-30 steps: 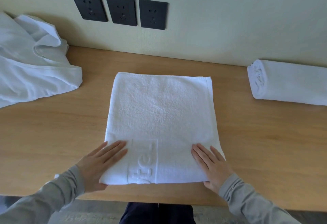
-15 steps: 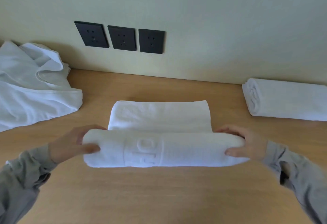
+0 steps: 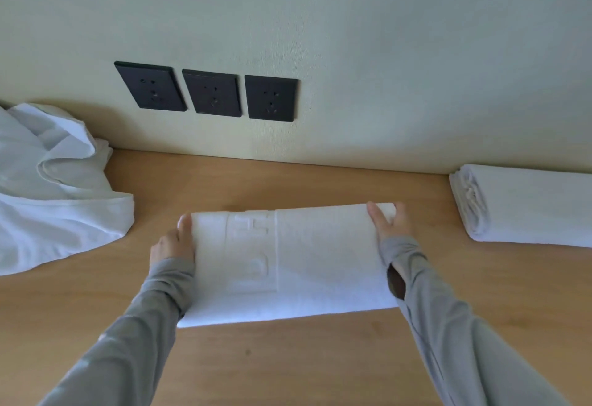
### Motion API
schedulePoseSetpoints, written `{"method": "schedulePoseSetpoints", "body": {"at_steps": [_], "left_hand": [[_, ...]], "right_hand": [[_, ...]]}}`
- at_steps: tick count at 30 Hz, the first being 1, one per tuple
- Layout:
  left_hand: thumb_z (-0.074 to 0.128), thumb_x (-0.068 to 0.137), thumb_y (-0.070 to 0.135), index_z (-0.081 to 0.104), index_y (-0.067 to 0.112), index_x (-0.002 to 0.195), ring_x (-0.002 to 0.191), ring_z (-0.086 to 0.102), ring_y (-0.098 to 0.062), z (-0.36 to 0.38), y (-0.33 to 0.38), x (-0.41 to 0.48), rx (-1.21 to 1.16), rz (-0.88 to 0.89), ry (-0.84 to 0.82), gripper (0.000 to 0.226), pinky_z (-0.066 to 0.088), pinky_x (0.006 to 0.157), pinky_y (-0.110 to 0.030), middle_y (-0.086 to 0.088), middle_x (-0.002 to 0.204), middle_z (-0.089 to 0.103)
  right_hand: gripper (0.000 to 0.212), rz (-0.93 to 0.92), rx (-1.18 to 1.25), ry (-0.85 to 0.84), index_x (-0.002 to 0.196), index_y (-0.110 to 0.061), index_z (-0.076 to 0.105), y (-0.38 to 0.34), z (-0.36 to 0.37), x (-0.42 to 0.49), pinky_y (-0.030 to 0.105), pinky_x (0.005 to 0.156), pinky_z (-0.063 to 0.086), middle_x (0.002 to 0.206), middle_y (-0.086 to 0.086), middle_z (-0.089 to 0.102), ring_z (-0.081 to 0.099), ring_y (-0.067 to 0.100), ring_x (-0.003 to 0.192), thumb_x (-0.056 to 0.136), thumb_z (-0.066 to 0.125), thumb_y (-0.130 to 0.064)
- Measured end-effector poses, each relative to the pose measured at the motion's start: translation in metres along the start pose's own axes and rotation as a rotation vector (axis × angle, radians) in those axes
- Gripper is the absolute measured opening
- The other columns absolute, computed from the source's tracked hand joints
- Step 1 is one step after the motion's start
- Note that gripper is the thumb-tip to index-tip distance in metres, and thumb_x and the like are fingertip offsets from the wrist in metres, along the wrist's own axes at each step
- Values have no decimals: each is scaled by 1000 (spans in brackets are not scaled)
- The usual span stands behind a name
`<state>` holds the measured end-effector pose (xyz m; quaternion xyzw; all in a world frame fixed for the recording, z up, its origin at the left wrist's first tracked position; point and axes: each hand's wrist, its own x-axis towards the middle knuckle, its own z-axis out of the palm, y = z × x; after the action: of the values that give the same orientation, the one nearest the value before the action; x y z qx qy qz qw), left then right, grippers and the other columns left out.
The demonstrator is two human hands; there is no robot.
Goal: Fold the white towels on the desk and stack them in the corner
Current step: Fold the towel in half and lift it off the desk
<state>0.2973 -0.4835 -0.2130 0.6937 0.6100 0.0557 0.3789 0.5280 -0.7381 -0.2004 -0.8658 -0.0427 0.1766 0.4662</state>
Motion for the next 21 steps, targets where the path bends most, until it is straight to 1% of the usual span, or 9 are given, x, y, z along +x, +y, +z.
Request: {"method": "schedulePoseSetpoints", "body": {"at_steps": [2,3,7,11,14,15,17,19,21], "left_hand": [[21,97,51,58,-5,117,112,47,-44,6,-4,6,25,5,13,71,35,96,-43,-33,118,56],[21,97,51,58,-5,116,112,48,-45,7,-6,9,31,2,22,70,35,95,-43,-33,118,56],[22,97,49,60,-7,110,109,49,-45,15,-10,15,38,3,55,70,35,93,-42,-33,114,57],[19,96,52,57,-4,118,112,48,-44,16,-2,23,97,-76,-1,71,35,94,-42,-31,120,55],[15,95,54,55,5,114,98,51,-40,14,6,18,204,-42,70,66,36,82,-42,-27,108,58],[15,95,53,51,8,113,95,50,-39,11,8,13,249,22,153,61,37,80,-44,-25,104,57],[21,95,47,49,9,119,102,50,-41,10,18,-6,353,309,342,54,40,82,-52,-24,114,54],[24,91,50,51,16,131,120,47,-40,22,39,-38,483,642,277,59,37,94,-56,-20,134,49],[8,88,59,31,27,145,141,24,-32,48,50,-66,629,831,60,69,17,111,-55,-9,153,27]], "right_hand": [[37,-24,-71,22,106,-18,45,3,6,9,42,90,46,104,8,60,58,31,98,86,59,-46],[35,-32,-108,32,102,-18,44,4,9,14,41,86,46,102,9,59,58,30,93,86,59,-46],[47,-39,-323,76,107,-5,48,8,22,25,30,69,35,92,12,56,49,27,79,89,53,-48],[49,-6,-469,119,106,0,48,7,32,32,33,67,35,97,22,59,56,38,90,93,44,-47],[49,21,-558,120,107,2,46,6,36,35,35,67,34,105,26,59,56,41,96,96,38,-45],[49,25,-581,120,107,2,45,6,37,36,35,67,34,106,26,58,56,41,96,96,37,-45],[48,25,-618,120,109,2,45,5,37,37,35,66,33,106,26,58,56,40,97,97,34,-44],[48,22,-625,126,109,2,45,6,37,38,35,65,33,105,26,58,57,40,95,97,34,-43],[49,29,-637,119,110,2,44,4,37,35,34,65,34,105,26,58,57,38,94,97,33,-43]]}}
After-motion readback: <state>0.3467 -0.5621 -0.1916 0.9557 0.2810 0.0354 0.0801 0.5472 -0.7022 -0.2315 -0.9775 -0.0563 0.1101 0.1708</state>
